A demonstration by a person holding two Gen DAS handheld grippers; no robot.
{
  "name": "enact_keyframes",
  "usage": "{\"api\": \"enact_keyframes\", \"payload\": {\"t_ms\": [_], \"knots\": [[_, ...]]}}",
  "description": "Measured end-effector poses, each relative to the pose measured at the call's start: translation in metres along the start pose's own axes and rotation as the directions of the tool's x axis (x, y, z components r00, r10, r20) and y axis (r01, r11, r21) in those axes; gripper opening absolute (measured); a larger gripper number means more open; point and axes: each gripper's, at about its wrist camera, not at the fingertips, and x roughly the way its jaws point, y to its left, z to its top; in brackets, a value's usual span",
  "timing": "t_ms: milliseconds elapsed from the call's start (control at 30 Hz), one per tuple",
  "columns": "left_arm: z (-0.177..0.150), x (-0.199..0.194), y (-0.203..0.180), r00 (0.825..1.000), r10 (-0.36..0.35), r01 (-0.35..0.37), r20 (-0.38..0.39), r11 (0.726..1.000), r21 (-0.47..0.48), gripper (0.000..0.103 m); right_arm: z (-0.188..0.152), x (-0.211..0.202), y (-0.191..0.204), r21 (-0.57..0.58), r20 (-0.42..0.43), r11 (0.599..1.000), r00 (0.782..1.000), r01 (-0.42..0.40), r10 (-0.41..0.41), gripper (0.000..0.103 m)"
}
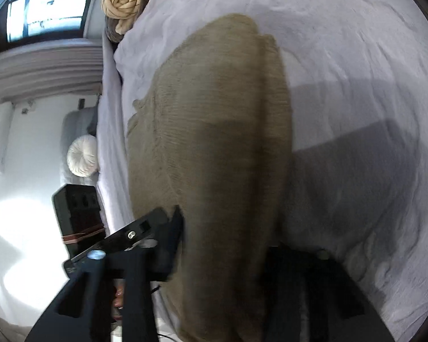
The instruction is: Fold small clothes
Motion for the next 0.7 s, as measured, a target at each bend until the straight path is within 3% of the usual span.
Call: {"api": "enact_keyframes", "payload": {"t_ms": [133,167,500,700], "knots": [[-0.012,-0.023,0.0,0.999,-0.019,0.017,0.031,0.999,0.048,0.056,-0.009,-0.002,0.02,-0.005,0.02,0.997,0.997,-0.078,0.078,0.032],[-0.015,-0.032,0.001,0.999,-0.03,0.028,0.037,0.997,0.067,0.055,-0.013,-0.001,0.028,-0.007,0.024,0.995,0.995,-0.096,0.096,0.032],[-0.043,-0.114,0.023,0.99,-0.121,0.114,0.076,0.989,0.094,0.054,-0.059,0.002,0.082,-0.006,0.017,0.984,0.984,-0.175,0.175,0.032],[-0.088,-0.16,0.065,0.993,-0.096,0.091,0.072,0.994,0.064,0.054,-0.103,0.05,0.105,0.03,-0.051,0.98,0.979,-0.198,0.2,0.032]]}}
